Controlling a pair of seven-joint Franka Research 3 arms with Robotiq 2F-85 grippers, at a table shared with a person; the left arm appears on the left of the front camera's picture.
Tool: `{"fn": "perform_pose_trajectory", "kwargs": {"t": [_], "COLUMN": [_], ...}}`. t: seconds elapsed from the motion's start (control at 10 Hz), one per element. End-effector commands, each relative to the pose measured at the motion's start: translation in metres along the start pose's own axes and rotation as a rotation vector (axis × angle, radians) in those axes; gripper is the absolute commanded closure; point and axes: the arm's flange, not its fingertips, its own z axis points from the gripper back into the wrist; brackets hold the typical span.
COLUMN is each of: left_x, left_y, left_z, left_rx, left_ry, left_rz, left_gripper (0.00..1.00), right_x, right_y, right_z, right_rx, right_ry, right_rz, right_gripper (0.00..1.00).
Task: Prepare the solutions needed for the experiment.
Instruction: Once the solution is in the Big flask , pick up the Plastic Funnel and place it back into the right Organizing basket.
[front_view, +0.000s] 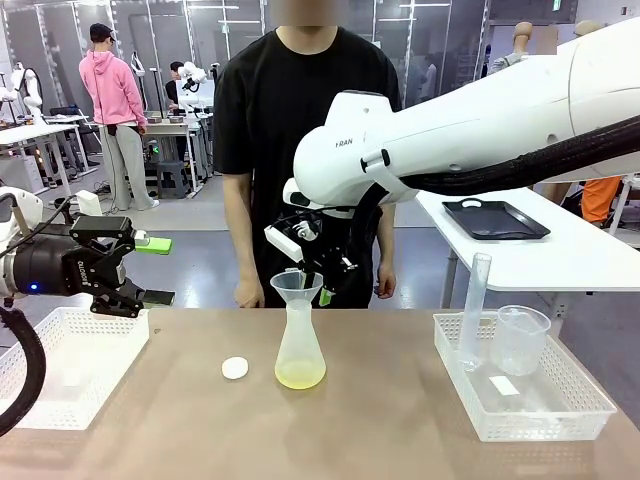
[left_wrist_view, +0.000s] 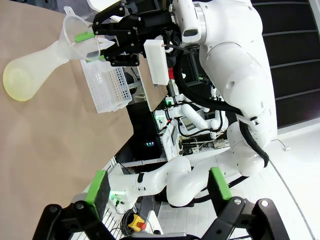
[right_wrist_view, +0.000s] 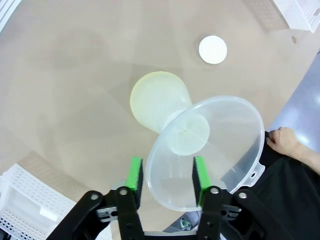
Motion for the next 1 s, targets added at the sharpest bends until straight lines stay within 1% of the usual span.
{"fn": "perform_pose_trajectory", "kwargs": {"t": [0.0, 0.1, 0.2, 0.4, 0.7, 0.9], "left_x": [0.000, 0.000, 0.000, 0.000, 0.000, 0.000], "left_y": [-0.002, -0.002, -0.002, -0.002, -0.002, -0.002], "left_z": [-0.002, -0.002, -0.002, -0.002, -0.002, -0.002], "left_rx": [-0.021, -0.021, -0.021, -0.021, -0.021, -0.021], "left_ry": [-0.008, -0.008, -0.008, -0.008, -0.008, -0.008], "left_rz": [0.001, 0.001, 0.001, 0.001, 0.001, 0.001], "left_gripper": [0.00, 0.00, 0.00, 0.00, 0.00, 0.00], "right_x": [0.001, 0.002, 0.002, 0.005, 0.005, 0.009], "right_y": [-0.001, 0.000, 0.002, 0.004, 0.008, 0.013], "right_z": [0.003, 0.003, 0.003, 0.006, 0.009, 0.015], "right_rx": [0.013, 0.011, 0.010, -0.006, 0.008, -0.020], "right_ry": [0.006, 0.007, 0.011, 0.016, 0.025, 0.042], "right_rz": [0.036, 0.036, 0.039, 0.044, 0.045, 0.040], "right_gripper": [0.72, 0.75, 0.92, 1.00, 1.00, 1.00]}}
